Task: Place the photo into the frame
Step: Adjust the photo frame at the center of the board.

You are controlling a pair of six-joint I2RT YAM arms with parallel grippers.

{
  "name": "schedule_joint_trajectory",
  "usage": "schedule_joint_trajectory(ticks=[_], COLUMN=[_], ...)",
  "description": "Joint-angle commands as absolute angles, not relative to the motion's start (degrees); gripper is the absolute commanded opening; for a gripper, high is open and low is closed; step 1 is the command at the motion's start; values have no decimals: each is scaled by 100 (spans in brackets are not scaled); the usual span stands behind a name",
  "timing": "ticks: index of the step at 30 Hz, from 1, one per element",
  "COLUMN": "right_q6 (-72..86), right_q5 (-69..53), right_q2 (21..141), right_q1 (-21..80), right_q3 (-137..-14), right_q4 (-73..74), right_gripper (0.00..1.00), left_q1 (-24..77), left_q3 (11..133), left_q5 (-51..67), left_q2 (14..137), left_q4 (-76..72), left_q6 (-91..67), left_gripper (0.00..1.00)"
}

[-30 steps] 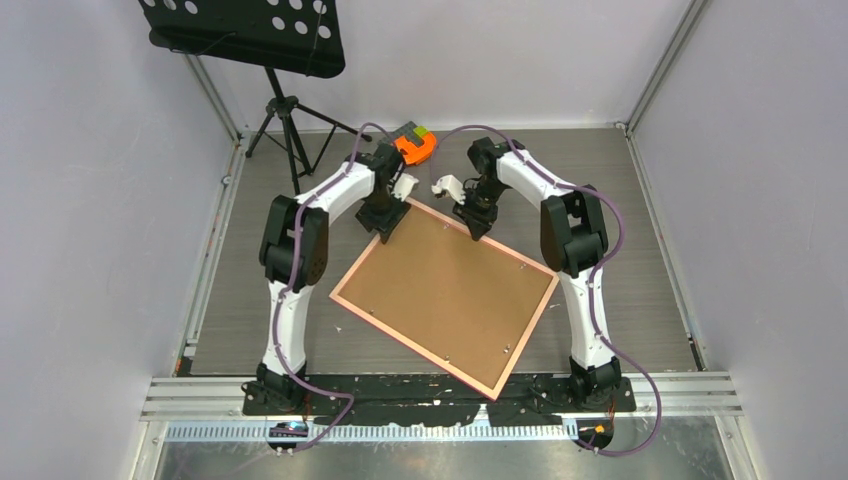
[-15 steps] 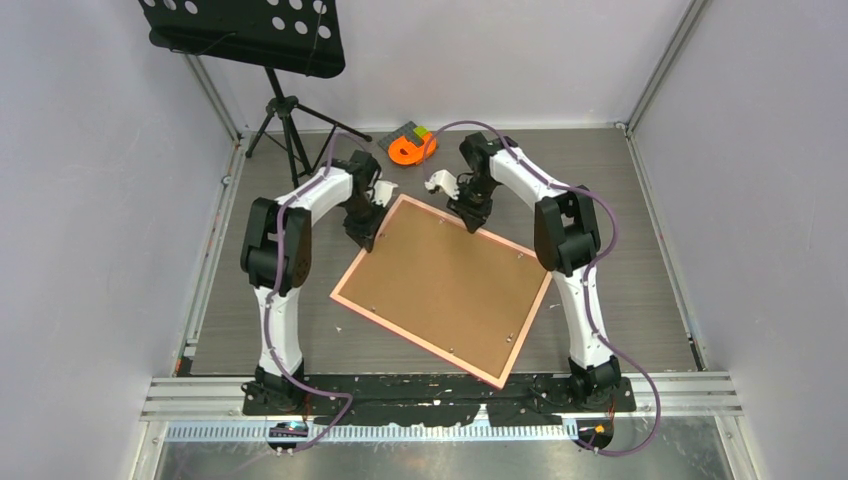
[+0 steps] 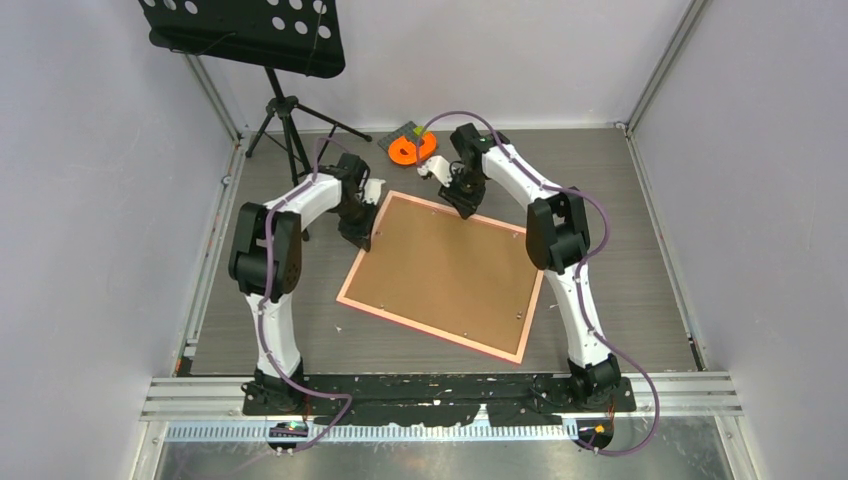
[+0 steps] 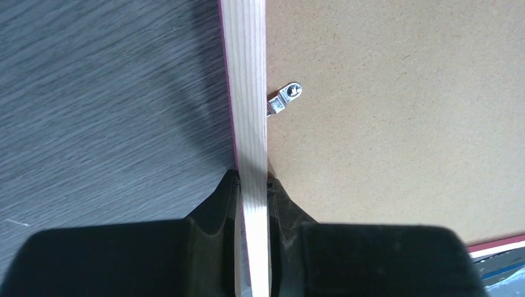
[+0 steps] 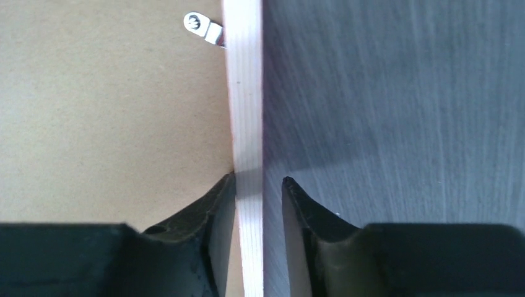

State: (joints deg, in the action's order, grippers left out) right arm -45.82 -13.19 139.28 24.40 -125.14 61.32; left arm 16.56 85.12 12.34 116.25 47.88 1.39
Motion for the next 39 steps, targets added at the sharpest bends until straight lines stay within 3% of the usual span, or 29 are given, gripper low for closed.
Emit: schedule_joint_trajectory(ticks=[1, 9, 16, 29, 39], right_q6=[-4100, -3471, -2447, -1752, -1712], right_q5=[-784, -670, -710, -1073, -1631], right_q2=[13736, 12980, 11727, 9296, 9229], right_q1=[2408, 2306, 1768, 563, -56], right_q3=[-12630, -11935, -10518, -7128, -6226], right_q4=[4976, 4684, 4213, 4063, 4177], right_gripper=[44, 67, 78, 82, 74], left_q1=[1595, 1530, 1504, 1468, 1468], left_q3=[8071, 7545, 7012, 6225, 6053], left_q5=[1547, 1640, 1830, 1925, 2101], left_q2=[11560, 11217, 11005, 10549, 10473], left_q4=[4690, 4276, 3860, 3014, 2843], left_q6=[-354, -1051, -1593, -2335, -2537], left_gripper=[0, 0, 0, 0, 0])
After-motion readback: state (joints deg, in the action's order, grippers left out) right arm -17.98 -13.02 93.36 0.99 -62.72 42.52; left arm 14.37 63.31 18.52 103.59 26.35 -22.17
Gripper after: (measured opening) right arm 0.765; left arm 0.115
